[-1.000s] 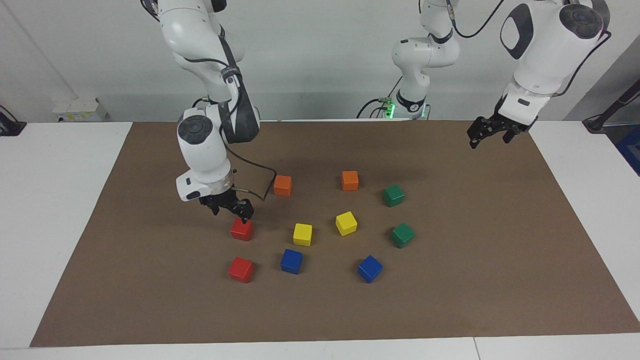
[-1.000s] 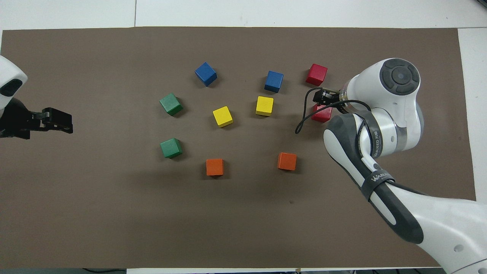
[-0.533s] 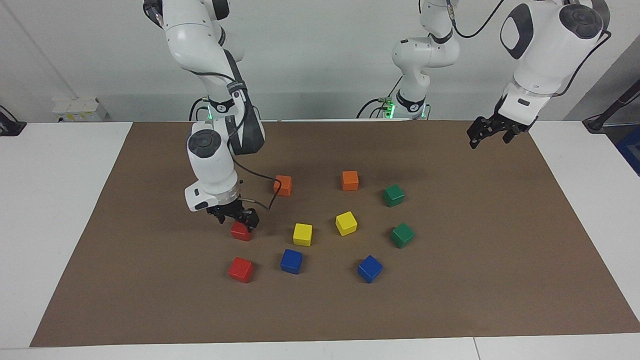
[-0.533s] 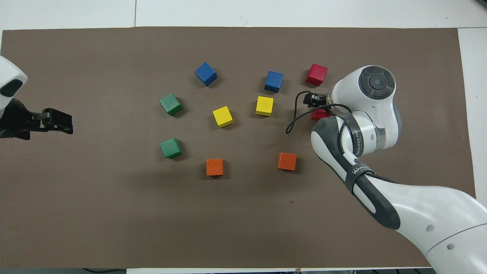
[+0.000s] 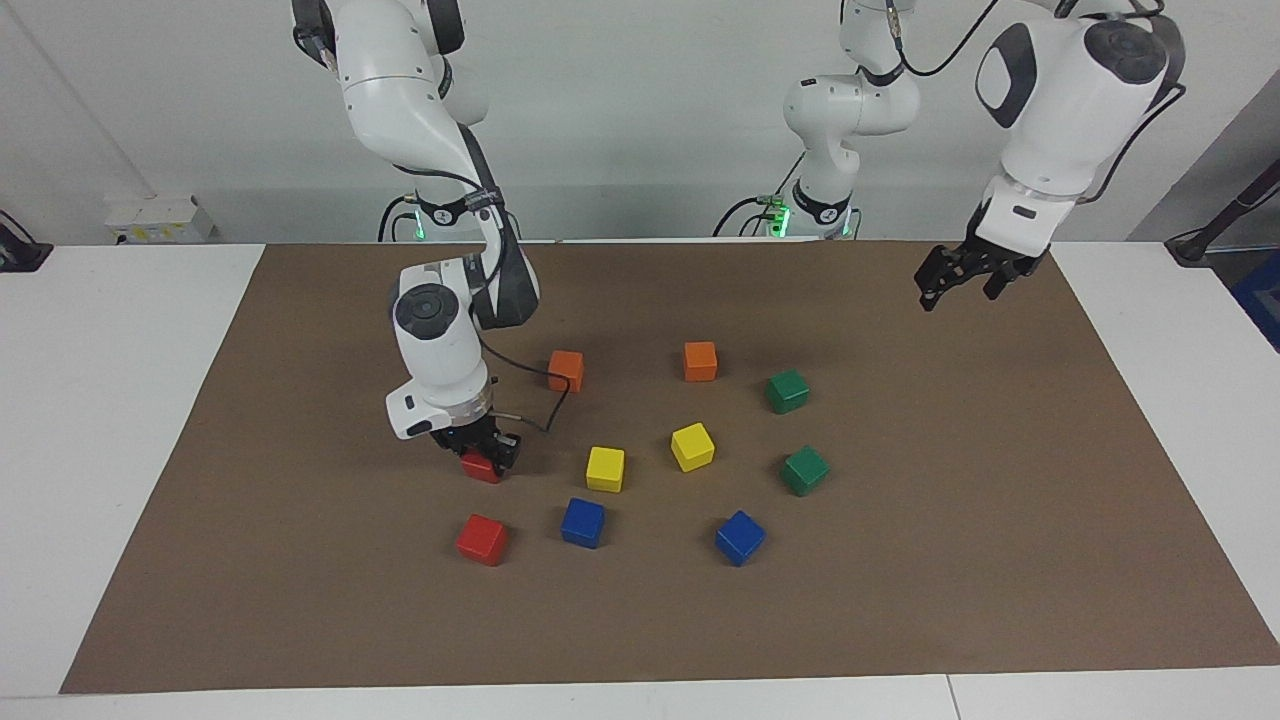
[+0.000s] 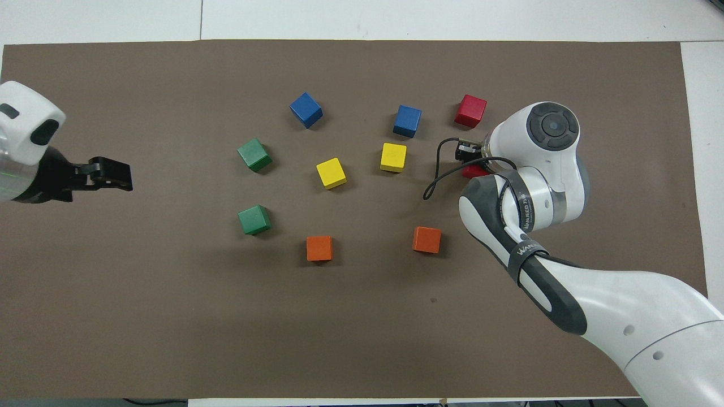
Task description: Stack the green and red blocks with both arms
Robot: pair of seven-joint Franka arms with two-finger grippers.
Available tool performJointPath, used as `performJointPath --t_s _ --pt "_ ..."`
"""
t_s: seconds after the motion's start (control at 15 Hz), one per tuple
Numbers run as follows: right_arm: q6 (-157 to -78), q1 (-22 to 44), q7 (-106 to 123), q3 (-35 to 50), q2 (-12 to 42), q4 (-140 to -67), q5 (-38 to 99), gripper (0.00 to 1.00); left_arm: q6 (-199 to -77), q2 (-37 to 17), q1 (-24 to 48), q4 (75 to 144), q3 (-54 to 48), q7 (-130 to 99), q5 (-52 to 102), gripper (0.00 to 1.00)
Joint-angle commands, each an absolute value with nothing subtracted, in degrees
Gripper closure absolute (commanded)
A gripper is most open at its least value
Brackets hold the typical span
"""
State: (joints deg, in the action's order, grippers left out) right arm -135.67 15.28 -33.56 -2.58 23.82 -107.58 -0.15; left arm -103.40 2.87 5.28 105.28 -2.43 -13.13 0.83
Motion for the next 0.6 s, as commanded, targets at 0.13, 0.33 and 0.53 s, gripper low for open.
performJointPath --t_s 0.13,0.33,0.53 --pt "-133.1 13.3 -26.1 -2.7 22.4 -107.4 -0.3 1.00 -116.2 -5.4 12.4 108.5 -2.0 -22.6 1.8 0.00" --pt "-130.3 8.5 -13.8 -2.7 18.0 -108.1 -0.2 1.00 -122.1 -7.6 13.9 113.3 -1.9 -25.2 1.8 0.00" --pt "-130.8 1.8 -1.8 -2.6 15.9 -111.2 -0.2 1.00 -127.6 -8.4 16.1 116.7 -1.9 -28.3 1.8 0.00"
